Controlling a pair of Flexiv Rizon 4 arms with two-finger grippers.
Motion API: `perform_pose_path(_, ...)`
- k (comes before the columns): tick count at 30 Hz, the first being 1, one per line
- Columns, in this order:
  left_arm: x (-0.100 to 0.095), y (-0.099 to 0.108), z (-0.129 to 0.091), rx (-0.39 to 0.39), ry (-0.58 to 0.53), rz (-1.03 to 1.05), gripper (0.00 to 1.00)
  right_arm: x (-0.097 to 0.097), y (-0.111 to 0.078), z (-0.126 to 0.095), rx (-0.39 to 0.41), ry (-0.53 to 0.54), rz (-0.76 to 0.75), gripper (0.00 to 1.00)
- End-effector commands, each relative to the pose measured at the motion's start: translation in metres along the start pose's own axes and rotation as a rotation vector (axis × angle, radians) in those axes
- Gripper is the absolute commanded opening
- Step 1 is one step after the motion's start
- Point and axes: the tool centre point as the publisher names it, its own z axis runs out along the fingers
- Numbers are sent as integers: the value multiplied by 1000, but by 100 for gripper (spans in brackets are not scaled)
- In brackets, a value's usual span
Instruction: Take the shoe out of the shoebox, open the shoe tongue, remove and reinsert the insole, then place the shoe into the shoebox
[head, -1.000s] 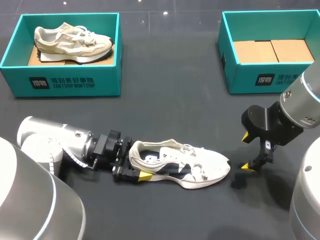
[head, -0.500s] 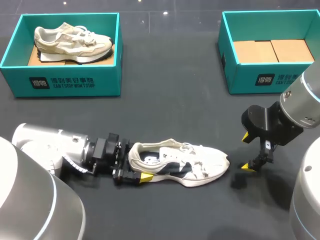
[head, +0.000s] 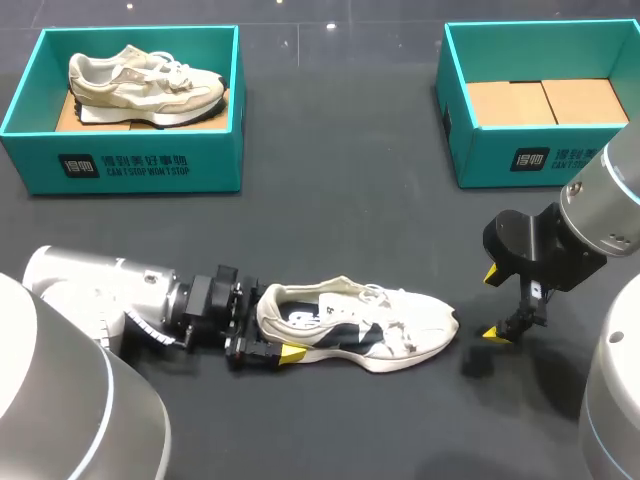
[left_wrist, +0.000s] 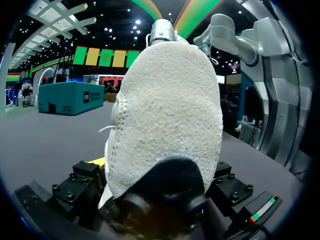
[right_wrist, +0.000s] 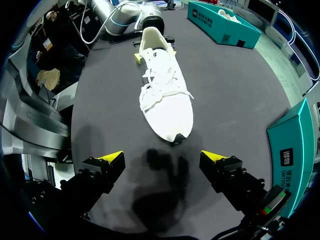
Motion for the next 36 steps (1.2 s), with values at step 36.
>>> perform_pose_path(36, 0, 0, 0, -1, -3, -1, 0, 38, 92, -8, 203, -191, 543, 100)
